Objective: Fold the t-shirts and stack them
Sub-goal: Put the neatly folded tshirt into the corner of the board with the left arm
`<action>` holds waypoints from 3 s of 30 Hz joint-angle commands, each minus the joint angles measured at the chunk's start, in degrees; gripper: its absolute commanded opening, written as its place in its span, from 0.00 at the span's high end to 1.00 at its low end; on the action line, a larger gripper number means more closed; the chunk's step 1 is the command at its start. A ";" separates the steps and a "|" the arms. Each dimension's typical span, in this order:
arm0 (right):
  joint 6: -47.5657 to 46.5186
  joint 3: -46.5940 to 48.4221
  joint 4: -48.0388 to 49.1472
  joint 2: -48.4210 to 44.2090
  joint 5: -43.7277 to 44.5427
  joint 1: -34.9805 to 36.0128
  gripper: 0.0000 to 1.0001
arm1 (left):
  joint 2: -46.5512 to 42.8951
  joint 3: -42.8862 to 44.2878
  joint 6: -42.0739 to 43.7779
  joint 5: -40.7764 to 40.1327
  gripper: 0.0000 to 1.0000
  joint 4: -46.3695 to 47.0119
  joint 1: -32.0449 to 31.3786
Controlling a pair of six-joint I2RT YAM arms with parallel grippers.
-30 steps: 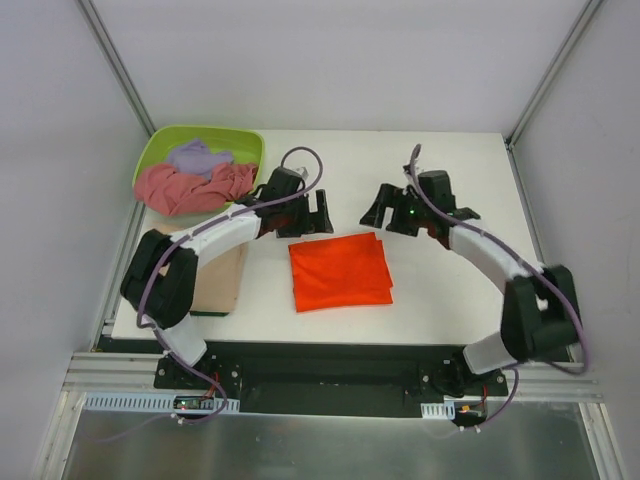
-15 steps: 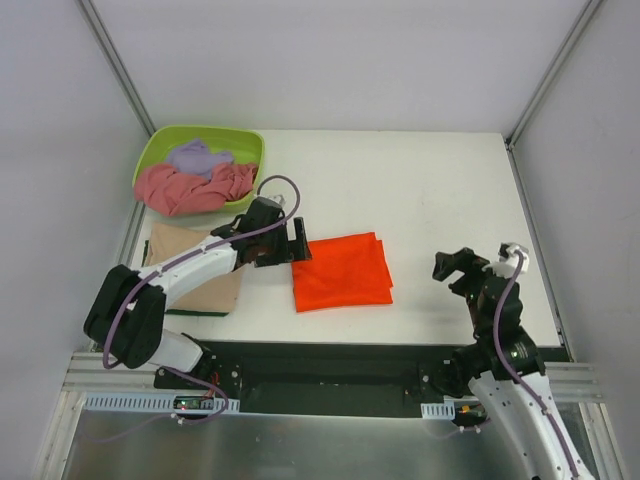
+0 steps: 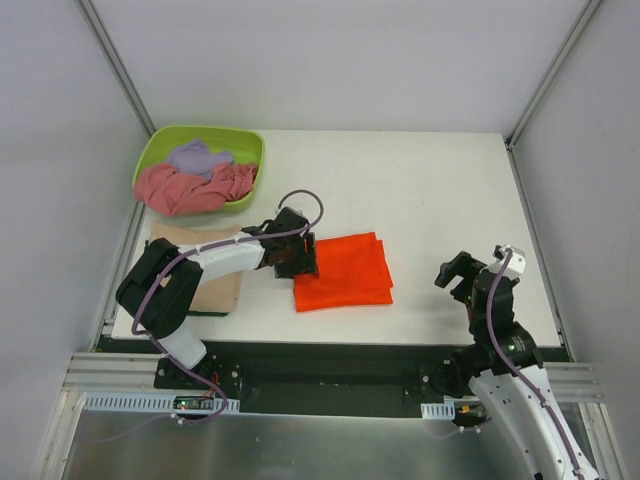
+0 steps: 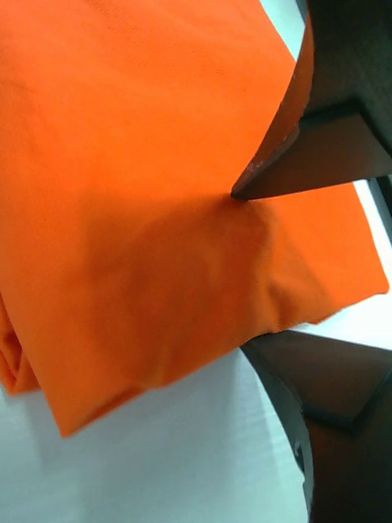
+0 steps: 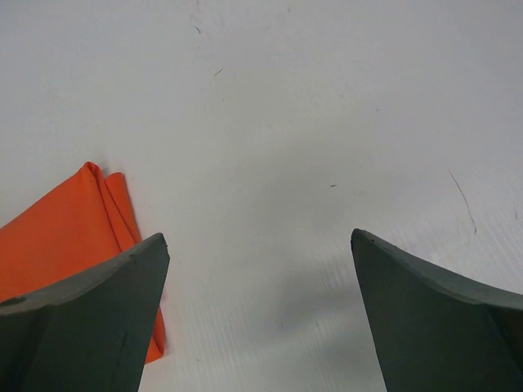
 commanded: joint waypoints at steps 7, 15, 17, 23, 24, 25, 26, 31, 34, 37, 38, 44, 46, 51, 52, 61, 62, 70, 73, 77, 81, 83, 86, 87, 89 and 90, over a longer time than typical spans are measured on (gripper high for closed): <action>-0.99 2.87 -1.55 -0.91 2.75 -0.07 0.04 | 8.49 8.12 -2.29 -13.26 0.79 -9.66 -5.54; -1.69 2.61 -2.69 -3.73 4.69 -0.15 0.04 | 7.98 14.10 13.06 -24.25 1.00 -13.01 -7.48; -1.60 2.70 -2.87 -3.47 4.43 -0.07 0.04 | 5.18 12.96 18.69 -26.45 1.00 -13.18 -7.57; 1.20 4.19 -5.42 -2.50 2.32 -0.07 0.04 | -6.33 6.38 30.39 -34.11 1.00 -14.41 -7.57; 1.47 4.10 -5.42 -2.41 1.53 -0.15 0.04 | -8.62 5.76 31.54 -34.11 1.00 -14.85 -7.57; 1.73 3.93 -5.24 -2.15 0.65 -0.15 0.04 | -10.81 4.88 32.42 -34.11 1.00 -15.46 -7.57; 1.91 3.32 -4.63 -1.72 0.12 -0.07 0.04 | -12.92 4.18 33.21 -34.02 1.00 -16.25 -7.39; 2.88 1.38 -2.96 2.41 -1.02 -0.07 0.04 | -17.86 4.17 36.74 -43.83 1.00 -23.01 -7.57; 2.79 0.24 -1.47 4.79 -3.39 -0.07 0.04 | -19.44 5.13 37.43 -49.57 1.00 -25.66 -7.39; 1.65 -0.73 -0.06 6.98 -4.28 -0.07 0.04 | -21.37 5.14 40.68 -53.08 1.00 -27.16 -7.48; 1.21 -0.82 0.12 7.60 -3.93 -0.07 0.04 | -22.17 4.79 41.47 -53.96 1.00 -27.25 -7.39; 2.09 -5.03 3.45 7.96 -2.69 -0.24 0.04 | -29.10 3.65 49.37 -55.55 1.00 -27.95 -7.39; 2.09 -4.95 3.55 8.13 -2.43 -0.15 0.04 | -33.14 3.38 51.93 -55.38 1.00 -28.21 -6.60; 2.09 -4.34 3.37 9.97 -2.52 -0.15 0.04 | -41.76 5.92 52.03 -51.78 1.00 -30.50 -4.40; 2.00 -4.34 3.37 10.33 -2.52 -0.24 0.04 | -42.99 6.62 52.20 -51.16 1.00 -30.67 -4.40; 2.53 -3.99 3.37 12.00 -2.17 -0.24 0.04 | -49.68 11.28 54.15 -46.77 1.00 -35.85 -2.39; 2.53 -4.07 3.37 11.91 -2.17 -0.24 0.04 | -49.77 11.98 53.70 -45.72 1.00 -37.34 -1.86; 2.79 -4.07 3.20 12.09 -1.99 -0.16 0.04 | -46.52 4.70 54.93 -44.40 1.00 -36.93 7.46; 2.96 -4.60 3.20 11.39 -1.82 -0.24 0.04 | -45.47 3.56 58.51 -42.98 1.00 -35.42 9.65; 2.97 -4.78 3.20 11.03 -2.34 -0.15 0.04 | -45.55 -5.21 65.55 -44.57 1.00 -30.26 10.36; 2.79 -5.21 3.99 11.73 -3.31 -0.15 0.04 | -45.55 -10.33 69.86 -45.97 1.00 -23.30 12.64; 2.53 -4.95 4.16 12.70 -4.01 -0.24 0.04 | -45.47 -10.33 71.53 -43.70 1.00 -20.84 15.53; 2.35 -4.69 4.25 13.84 -4.89 -0.16 0.04 | -44.07 -11.21 74.43 -45.26 1.00 -13.82 19.31; 2.26 -4.69 4.25 13.93 -5.15 -0.24 0.04 | -43.36 -11.82 75.66 -46.14 1.00 -10.49 20.55; 2.18 -4.60 4.16 13.93 -5.33 -0.24 0.04 | -40.39 -11.30 76.63 -44.93 1.00 -8.88 22.75; 2.17 -4.69 4.16 13.67 -5.33 -0.24 0.04 | -39.50 -10.78 76.90 -44.48 1.00 -8.01 23.63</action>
